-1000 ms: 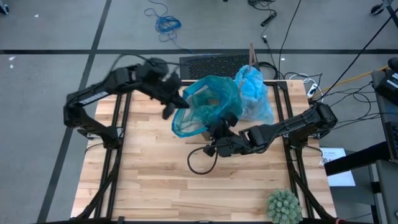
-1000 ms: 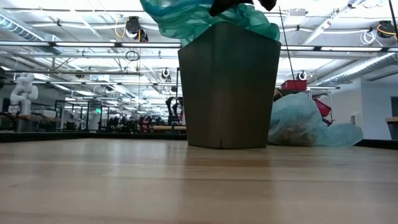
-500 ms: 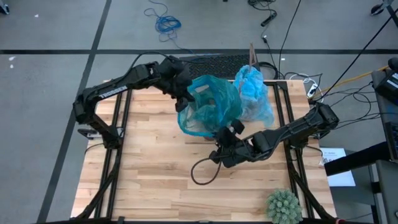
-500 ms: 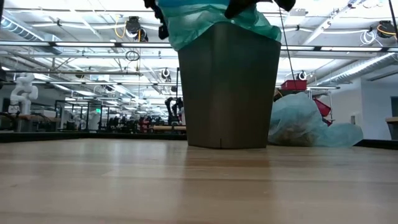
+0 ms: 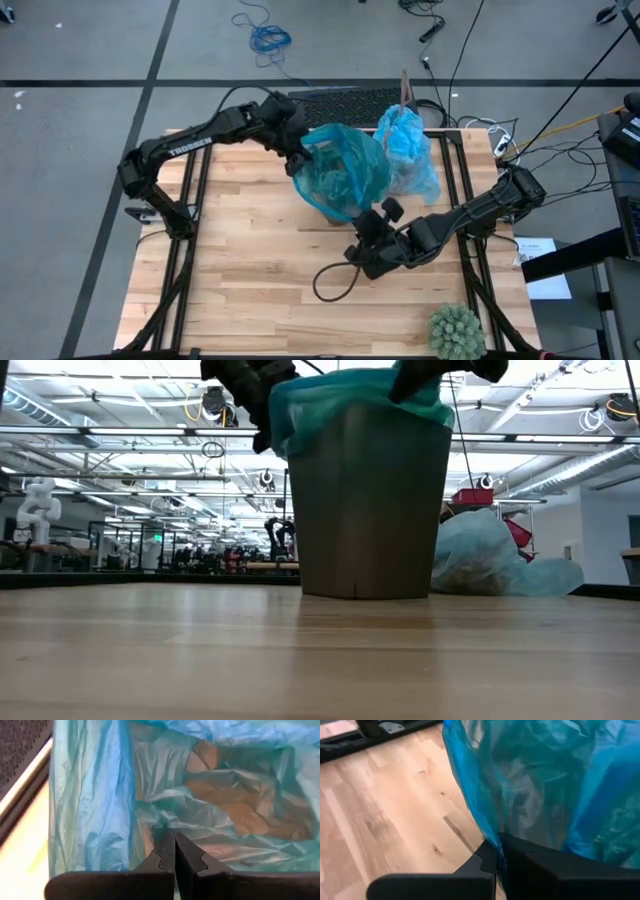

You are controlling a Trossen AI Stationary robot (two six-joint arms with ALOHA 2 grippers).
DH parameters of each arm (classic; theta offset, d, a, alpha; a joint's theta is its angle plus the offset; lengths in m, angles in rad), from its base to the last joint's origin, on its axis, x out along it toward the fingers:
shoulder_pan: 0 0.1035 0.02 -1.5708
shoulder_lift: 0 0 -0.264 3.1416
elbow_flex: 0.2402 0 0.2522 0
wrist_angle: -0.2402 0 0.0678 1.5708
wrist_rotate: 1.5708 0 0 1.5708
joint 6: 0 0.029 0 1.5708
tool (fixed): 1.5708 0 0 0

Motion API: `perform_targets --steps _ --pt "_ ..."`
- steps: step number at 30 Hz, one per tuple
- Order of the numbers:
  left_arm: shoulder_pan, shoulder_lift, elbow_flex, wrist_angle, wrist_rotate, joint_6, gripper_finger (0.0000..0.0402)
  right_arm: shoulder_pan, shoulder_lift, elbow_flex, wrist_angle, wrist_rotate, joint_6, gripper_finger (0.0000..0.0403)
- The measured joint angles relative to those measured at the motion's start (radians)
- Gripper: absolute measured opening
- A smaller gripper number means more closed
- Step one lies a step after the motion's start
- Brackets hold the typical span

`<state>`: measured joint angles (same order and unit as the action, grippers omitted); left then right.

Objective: Place trash/remove bag and relplace
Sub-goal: Insert the dark blue trash bag into the trash bin

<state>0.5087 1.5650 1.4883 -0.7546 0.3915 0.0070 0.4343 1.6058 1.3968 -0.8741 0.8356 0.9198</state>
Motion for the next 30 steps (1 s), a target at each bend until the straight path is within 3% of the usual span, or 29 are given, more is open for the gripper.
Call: perform_targets --steps 7,15,23,30 --pt "0.001 -0.005 -0.074 0.096 0.005 -0.005 0.0 -0.016 0.0 0.0 -0.101 -0.008 0.095 0.0" --pt "0.001 0.004 -0.103 0.114 0.019 -0.027 0.0 -0.022 -0.002 0.0 -0.041 -0.092 0.105 0.0009" --pt "0.002 -0.003 -0.101 0.147 0.037 -0.053 0.0 -0.006 -0.058 0.0 0.165 -0.135 0.084 0.0097" --pt "0.0 -0.003 -0.1 0.144 0.053 -0.054 0.0 -0.007 -0.116 0.0 0.216 -0.136 0.082 0.0185"
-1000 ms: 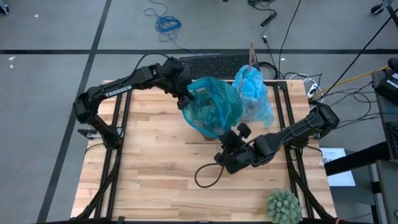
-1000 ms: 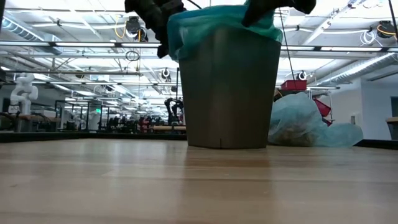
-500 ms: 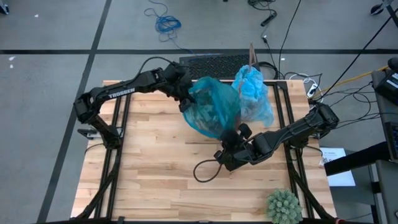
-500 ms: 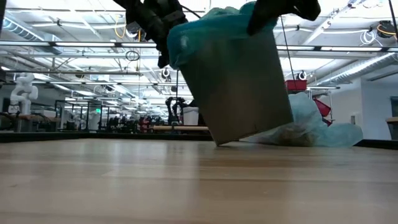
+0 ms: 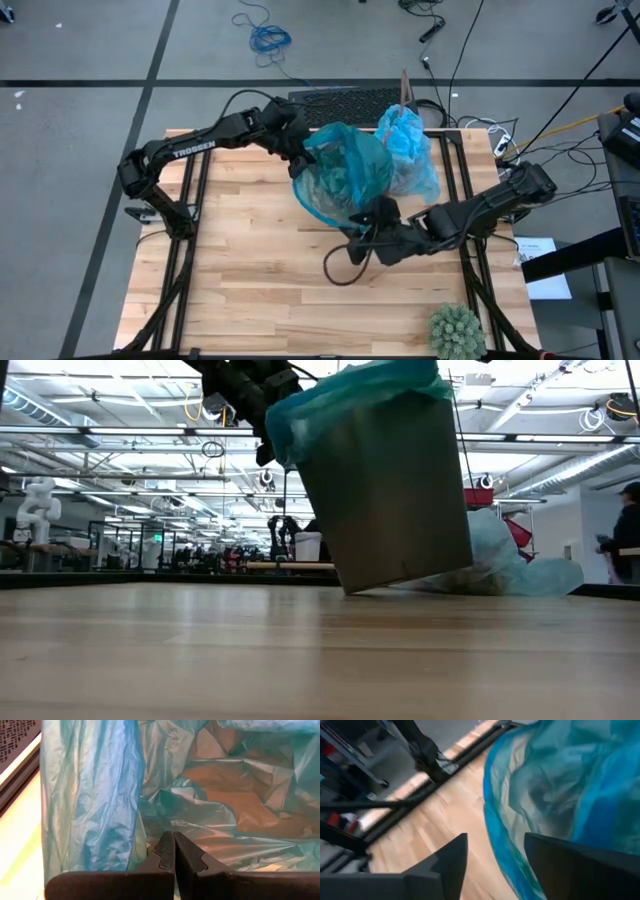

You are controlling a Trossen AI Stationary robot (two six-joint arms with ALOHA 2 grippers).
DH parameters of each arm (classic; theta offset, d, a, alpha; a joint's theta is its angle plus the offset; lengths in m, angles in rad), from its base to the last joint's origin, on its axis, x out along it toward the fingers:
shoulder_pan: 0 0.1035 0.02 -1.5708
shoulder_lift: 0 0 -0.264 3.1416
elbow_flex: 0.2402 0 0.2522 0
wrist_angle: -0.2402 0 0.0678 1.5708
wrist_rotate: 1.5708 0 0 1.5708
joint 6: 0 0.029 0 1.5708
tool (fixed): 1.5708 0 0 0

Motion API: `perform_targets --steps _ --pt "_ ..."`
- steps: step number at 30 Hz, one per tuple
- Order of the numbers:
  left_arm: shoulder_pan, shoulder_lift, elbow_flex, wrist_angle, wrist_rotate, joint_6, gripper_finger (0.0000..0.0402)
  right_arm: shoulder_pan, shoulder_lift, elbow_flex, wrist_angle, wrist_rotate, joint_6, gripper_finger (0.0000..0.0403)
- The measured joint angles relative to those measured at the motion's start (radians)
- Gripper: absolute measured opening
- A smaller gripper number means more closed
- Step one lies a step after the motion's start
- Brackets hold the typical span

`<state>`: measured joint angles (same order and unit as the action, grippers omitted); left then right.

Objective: Place trash/remove bag and relplace
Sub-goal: Insert the dark blue trash bag into the trash bin

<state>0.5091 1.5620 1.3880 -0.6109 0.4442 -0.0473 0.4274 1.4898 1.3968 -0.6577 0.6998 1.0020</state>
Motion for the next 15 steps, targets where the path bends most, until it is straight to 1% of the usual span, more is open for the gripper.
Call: perform_targets --steps 3,5,9,11,13,15 --pt "-0.001 0.0 0.0 0.0 0.0 0.0 0.0 0.001 -0.029 0.0 0.021 -0.011 -0.009 0.0209" --pt "-0.002 0.0 0.001 0.0 0.0 0.0 0.0 0.001 -0.044 0.0 0.067 -0.037 -0.055 0.0219" --pt "-0.001 0.0 0.001 0.0 0.0 0.0 0.0 -0.004 -0.08 0.0 0.227 -0.047 -0.211 0.0223" --pt "-0.001 0.0 0.001 0.0 0.0 -0.001 0.0 -0.027 -0.095 0.001 0.275 -0.051 -0.283 0.0219" --pt "-0.001 0.0 0.002 0.0 0.0 -0.001 0.0 -0.072 -0.103 0.018 0.25 -0.054 -0.305 0.0215" --pt "-0.001 0.0 0.002 0.0 0.0 -0.003 0.0 -0.128 -0.103 0.051 0.165 -0.076 -0.308 0.0212"
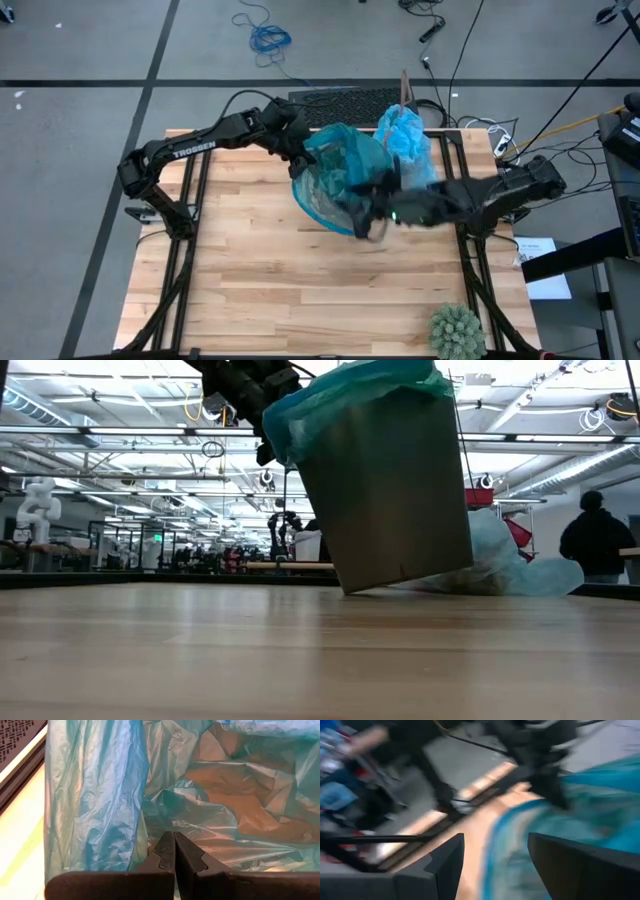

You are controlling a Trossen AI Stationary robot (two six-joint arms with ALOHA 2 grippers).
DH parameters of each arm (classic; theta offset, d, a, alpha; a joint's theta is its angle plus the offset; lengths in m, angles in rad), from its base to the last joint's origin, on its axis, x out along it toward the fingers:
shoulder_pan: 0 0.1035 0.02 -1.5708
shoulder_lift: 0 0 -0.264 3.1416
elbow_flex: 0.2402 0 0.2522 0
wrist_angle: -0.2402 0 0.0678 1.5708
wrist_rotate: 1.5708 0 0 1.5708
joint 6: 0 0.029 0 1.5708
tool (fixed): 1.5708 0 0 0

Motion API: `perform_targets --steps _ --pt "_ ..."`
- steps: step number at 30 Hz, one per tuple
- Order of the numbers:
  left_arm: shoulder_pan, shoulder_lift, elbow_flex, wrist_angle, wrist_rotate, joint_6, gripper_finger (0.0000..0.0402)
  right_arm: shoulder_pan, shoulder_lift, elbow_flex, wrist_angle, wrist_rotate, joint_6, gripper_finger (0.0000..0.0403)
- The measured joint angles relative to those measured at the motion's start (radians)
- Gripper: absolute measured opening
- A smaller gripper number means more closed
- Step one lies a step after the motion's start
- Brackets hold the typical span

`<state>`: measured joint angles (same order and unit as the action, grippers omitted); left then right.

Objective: Place trash/remove bag and relplace
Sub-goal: Insert the dark blue trash bag into the trash bin

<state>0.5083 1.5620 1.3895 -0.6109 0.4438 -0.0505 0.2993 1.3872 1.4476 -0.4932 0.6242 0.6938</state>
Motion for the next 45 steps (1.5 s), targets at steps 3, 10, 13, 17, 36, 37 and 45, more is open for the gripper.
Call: perform_targets --steps 3,10,13,17,36,37,45 --pt "0.0 0.0 0.0 0.0 0.0 -0.02 0.0 -0.084 0.016 0.068 -0.169 -0.025 -0.007 0.0211" --pt "0.0 0.0 0.0 0.0 -0.001 -0.023 0.0 -0.251 0.126 0.274 -0.509 -0.074 -0.061 0.0211" --pt "-0.001 0.0 0.0 0.0 -0.001 -0.023 0.0 -0.299 0.191 0.333 -0.553 -0.131 -0.085 0.021" --pt "-0.001 0.0 0.0 0.0 -0.002 -0.026 0.0 -0.342 0.276 0.382 -0.644 -0.19 -0.069 0.021" --pt "-0.001 -0.001 0.001 0.0 -0.002 -0.022 0.0 -0.313 0.364 0.797 -0.756 -0.171 -0.161 0.0005" --pt "-0.001 -0.001 0.001 0.0 -0.002 -0.022 0.0 -0.318 0.365 0.823 -0.794 -0.154 -0.156 0.0006" --pt "-0.001 -0.007 0.001 -0.002 -0.003 -0.022 0.0 -0.424 0.346 0.748 -1.023 -0.158 0.008 0.0001"
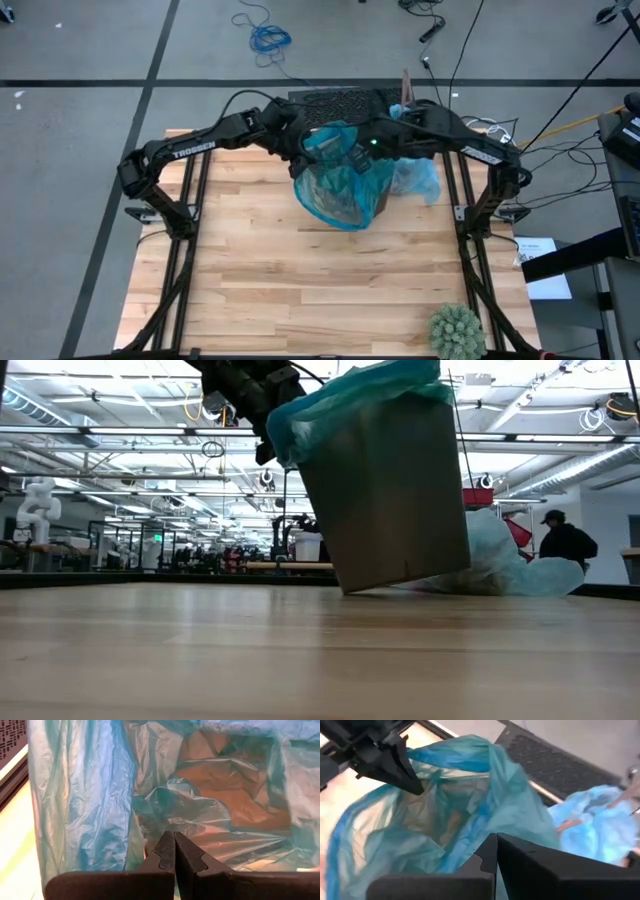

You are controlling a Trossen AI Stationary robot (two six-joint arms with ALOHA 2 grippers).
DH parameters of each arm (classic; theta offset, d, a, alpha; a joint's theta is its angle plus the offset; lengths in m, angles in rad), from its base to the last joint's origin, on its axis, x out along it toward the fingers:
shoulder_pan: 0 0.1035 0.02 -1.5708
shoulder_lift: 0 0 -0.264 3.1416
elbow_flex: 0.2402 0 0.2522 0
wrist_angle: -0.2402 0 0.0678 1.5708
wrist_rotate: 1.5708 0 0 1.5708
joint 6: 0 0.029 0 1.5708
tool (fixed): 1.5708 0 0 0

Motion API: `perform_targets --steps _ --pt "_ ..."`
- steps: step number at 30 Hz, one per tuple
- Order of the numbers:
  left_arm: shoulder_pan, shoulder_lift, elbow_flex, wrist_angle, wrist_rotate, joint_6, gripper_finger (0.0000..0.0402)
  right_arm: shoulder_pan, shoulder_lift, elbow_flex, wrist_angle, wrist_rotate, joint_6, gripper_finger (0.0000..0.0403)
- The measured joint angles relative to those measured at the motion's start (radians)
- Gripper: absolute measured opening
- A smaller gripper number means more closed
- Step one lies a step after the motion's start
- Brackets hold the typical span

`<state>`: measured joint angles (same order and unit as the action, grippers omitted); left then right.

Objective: Place trash/remove bag and relplace
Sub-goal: Insert the dark blue trash bag into the trash bin

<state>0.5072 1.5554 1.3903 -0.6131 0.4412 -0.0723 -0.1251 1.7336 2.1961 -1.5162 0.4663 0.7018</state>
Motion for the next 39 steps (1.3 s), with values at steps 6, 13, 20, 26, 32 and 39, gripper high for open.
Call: perform_targets --steps 6,13,20,26,32,39 --pt "0.0 -0.019 0.01 -0.021 -0.001 -0.001 0.0 -0.025 -0.014 -0.088 -0.031 -0.025 0.08 0.0" --pt "0.004 -0.058 0.023 -0.056 -0.023 0.0 0.0 -0.031 -0.016 -0.126 -0.052 -0.107 0.148 0.0" --pt "0.006 -0.067 0.023 -0.119 -0.033 0.0 0.0 -0.029 -0.011 -0.27 -0.027 -0.222 0.206 0.0" --pt "0.006 -0.067 0.023 -0.122 -0.034 -0.001 0.0 -0.028 -0.011 -0.396 0.196 -0.339 0.177 0.0" --pt "0.006 -0.067 0.023 -0.126 -0.05 0.0 0.0 -0.04 -0.011 -0.512 0.372 -0.398 0.161 0.0" --pt "0.014 -0.067 0.023 -0.144 -0.074 0.002 0.0 -0.074 -0.011 -0.518 0.416 -0.414 0.11 0.0"
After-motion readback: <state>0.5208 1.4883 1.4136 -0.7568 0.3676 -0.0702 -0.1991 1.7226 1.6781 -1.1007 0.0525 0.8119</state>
